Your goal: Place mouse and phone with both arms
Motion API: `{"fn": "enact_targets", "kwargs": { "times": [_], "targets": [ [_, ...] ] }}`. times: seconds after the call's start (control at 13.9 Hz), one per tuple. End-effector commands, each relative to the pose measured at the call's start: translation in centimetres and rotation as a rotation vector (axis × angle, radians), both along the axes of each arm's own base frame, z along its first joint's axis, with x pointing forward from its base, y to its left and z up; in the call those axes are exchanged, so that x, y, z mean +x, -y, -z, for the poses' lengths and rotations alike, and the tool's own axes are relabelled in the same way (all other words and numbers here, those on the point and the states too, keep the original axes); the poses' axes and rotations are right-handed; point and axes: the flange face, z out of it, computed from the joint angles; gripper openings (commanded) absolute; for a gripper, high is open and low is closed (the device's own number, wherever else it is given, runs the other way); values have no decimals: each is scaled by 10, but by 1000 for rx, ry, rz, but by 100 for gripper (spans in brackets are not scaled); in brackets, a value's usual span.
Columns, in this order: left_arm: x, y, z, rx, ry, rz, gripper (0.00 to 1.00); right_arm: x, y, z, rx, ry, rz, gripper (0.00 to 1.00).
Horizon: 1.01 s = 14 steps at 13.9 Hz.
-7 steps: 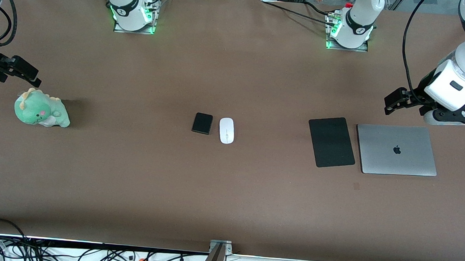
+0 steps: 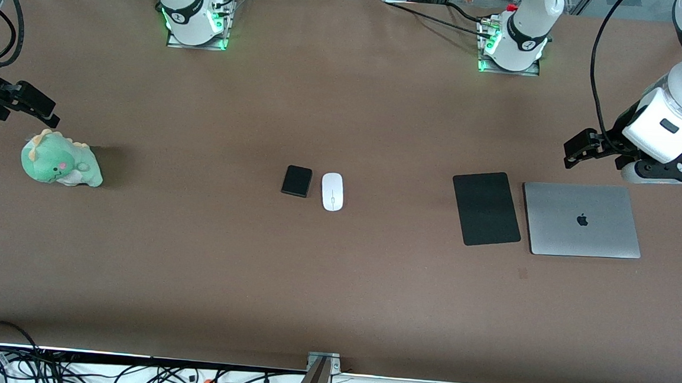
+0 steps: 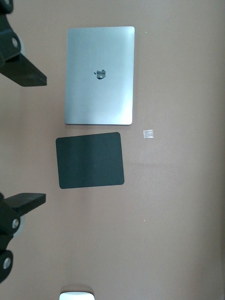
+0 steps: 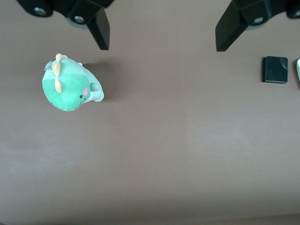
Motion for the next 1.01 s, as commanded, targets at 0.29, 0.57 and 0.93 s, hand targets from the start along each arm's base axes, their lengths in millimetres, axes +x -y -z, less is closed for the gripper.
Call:
{"fn": "enact_targets", "kwargs": {
  "times": [0.29, 0.57, 0.93],
  "targets": [
    [2, 3, -7, 10, 4, 18, 100, -9, -6, -5, 4, -33, -3, 100],
    [1, 5, -9, 14, 4, 29, 100, -5, -9, 17, 4, -82, -9, 100],
    [2, 14, 2, 24, -18, 59, 100, 10, -21, 65, 2, -162, 3, 100]
  ]
}}
